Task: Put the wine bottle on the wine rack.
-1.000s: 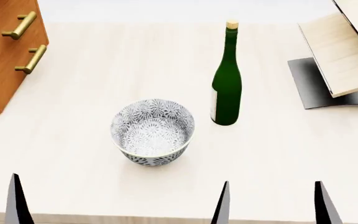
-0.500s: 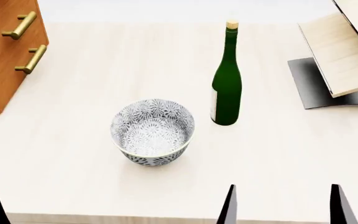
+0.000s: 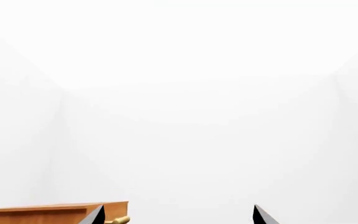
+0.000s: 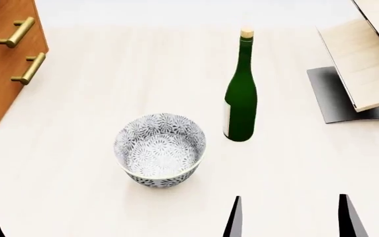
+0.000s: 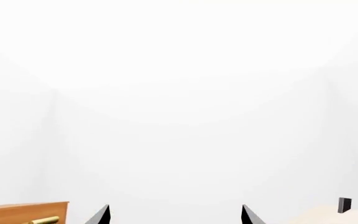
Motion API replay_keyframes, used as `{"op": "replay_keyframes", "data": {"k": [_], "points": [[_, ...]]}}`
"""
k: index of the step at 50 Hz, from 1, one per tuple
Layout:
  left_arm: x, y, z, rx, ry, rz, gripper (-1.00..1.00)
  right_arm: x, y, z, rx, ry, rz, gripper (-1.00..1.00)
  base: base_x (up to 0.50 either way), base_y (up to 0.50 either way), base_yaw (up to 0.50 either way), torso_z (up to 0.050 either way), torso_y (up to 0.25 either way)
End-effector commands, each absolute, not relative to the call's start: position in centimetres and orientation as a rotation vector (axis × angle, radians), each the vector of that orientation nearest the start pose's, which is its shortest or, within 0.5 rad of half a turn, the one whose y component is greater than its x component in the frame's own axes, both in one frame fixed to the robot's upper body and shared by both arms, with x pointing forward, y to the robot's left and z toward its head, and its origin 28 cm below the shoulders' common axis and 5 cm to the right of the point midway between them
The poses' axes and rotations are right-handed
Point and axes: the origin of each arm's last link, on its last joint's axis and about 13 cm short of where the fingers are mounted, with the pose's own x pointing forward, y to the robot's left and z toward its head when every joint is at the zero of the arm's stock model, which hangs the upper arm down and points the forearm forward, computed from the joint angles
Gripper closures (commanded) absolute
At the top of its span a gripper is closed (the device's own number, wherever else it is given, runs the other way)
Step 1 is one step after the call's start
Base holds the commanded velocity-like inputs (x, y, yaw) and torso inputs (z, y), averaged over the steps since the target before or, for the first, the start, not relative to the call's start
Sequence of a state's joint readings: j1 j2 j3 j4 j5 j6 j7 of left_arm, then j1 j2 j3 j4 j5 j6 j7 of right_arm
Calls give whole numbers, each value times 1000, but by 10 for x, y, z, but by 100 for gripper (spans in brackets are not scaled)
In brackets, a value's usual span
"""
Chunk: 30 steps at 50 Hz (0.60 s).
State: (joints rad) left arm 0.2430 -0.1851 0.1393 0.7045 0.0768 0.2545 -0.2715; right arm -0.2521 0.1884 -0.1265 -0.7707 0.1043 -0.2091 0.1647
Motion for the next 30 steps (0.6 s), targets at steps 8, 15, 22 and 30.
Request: {"op": "replay_keyframes", "data": {"k": [8,15,22,30], "points": [[142,201,133,55,-724,42,-100,139,-93,140,85,-685,71,-100,102,0,0,0,0],[141,200,133,64,-727,39,-100,139,-93,140,95,-680,71,-100,103,0,0,0,0],[142,199,132,63,-720,37,-100,139,-93,139,91,-677,72,-100,102,0,0,0,0],[142,199,132,67,-720,35,-100,140,-93,138,88,-674,71,-100,102,0,0,0,0]]}}
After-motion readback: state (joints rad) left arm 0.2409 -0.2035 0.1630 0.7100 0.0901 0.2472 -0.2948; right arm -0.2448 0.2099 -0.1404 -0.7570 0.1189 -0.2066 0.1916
